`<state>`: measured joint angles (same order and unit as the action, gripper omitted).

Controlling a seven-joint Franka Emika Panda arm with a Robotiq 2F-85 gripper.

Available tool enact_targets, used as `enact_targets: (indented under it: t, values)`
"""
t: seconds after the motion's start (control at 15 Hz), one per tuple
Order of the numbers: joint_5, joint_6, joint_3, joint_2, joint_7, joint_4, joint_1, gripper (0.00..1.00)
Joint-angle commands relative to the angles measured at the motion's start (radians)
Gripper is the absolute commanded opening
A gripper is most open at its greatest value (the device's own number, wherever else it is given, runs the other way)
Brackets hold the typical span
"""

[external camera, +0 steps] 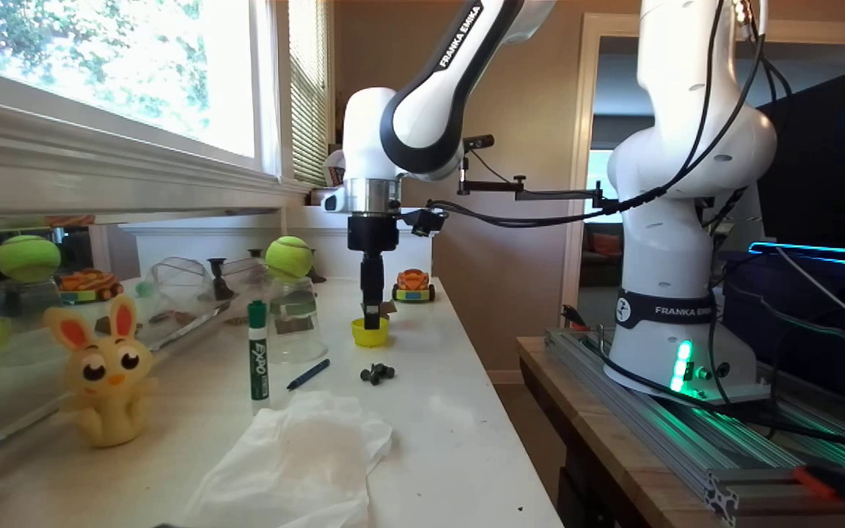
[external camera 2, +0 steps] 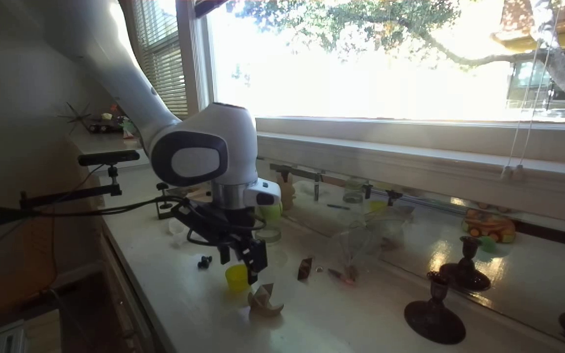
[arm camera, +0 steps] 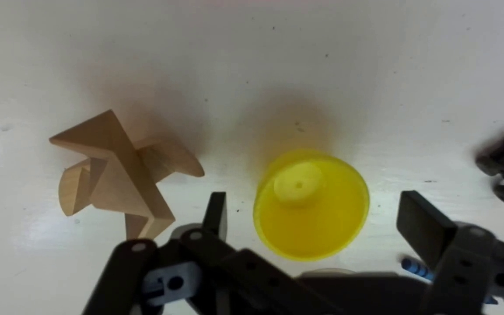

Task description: Put the yellow bowl on the counter, then place the green toy in it

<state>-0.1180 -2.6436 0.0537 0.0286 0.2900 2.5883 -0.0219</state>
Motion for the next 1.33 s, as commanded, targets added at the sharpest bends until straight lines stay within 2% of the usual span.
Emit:
enact_targets:
  t: [0.0,0.27,0.33,0.47,0.6,0.8,0.87,0.93,1.27]
  values:
    - [0.027,0.05,-0.01,-0.082,0.03,0.021,-0.008,1.0]
    - [0.139,0.119,0.011,-0.288,0.039,0.078,-0.023,1.0]
    - [0.191,0.131,0.022,-0.334,-0.007,0.085,-0.044,1.0]
    - [0.215,0.164,0.058,-0.413,-0.075,0.092,-0.101,1.0]
    - [0.197,0.193,0.111,-0.419,-0.079,0.065,-0.151,1.0]
    - [0.191,0.165,0.168,-0.345,-0.123,0.013,-0.224,1.0]
    - [0.185,0.153,0.182,-0.331,-0.106,0.004,-0.227,1.0]
    - [0.178,0.171,0.18,-0.378,-0.068,0.037,-0.208,1.0]
    - [0.177,0.162,0.193,-0.34,-0.077,0.016,-0.22,1.0]
